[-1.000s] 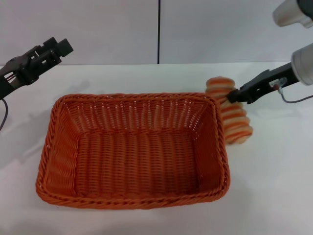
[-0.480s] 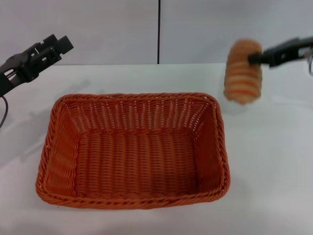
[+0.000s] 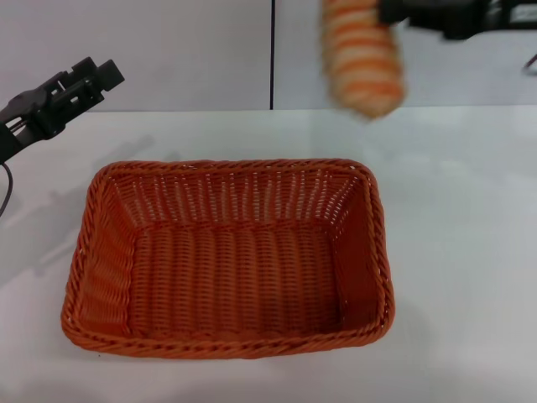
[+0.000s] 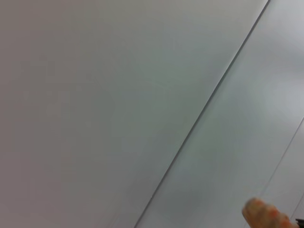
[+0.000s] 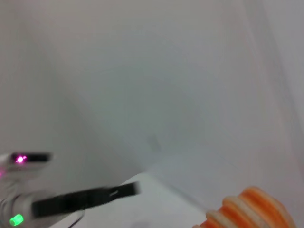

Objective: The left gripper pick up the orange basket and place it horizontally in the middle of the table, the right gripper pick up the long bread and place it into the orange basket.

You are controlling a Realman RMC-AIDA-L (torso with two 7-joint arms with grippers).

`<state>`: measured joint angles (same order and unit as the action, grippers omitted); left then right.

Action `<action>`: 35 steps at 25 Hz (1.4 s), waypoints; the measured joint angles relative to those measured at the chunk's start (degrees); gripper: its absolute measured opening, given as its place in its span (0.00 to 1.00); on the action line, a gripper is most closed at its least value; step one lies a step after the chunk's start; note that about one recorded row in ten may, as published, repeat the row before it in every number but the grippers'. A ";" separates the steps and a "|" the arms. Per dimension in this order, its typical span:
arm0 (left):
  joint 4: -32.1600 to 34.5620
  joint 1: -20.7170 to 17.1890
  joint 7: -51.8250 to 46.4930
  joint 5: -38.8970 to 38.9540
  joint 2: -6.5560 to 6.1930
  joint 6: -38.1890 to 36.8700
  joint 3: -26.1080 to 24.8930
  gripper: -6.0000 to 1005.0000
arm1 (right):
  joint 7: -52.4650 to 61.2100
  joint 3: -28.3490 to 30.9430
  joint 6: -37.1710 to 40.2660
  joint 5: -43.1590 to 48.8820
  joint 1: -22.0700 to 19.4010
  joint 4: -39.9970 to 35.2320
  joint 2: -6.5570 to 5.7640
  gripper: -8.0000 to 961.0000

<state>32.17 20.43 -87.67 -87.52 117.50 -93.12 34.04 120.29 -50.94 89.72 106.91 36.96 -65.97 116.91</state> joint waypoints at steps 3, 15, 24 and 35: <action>-0.04 0.16 0.57 -0.06 0.00 0.32 0.02 0.78 | -0.31 -5.28 0.62 -0.24 2.04 2.82 0.68 0.01; -0.09 0.14 1.28 0.11 0.01 1.21 -0.12 0.78 | -2.04 -14.35 -1.25 1.55 8.13 16.74 1.52 0.02; -0.09 0.65 1.36 0.22 0.01 1.39 -0.12 0.78 | -2.25 -13.93 -0.87 1.40 6.79 16.48 1.17 0.32; -3.27 0.54 5.77 0.61 0.25 2.09 -7.42 0.78 | -15.39 -0.84 -1.55 -6.48 -4.17 13.13 1.48 0.64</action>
<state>28.90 20.97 -81.90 -86.91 117.75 -91.03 26.62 104.90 -51.78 88.16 100.43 32.78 -52.84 118.38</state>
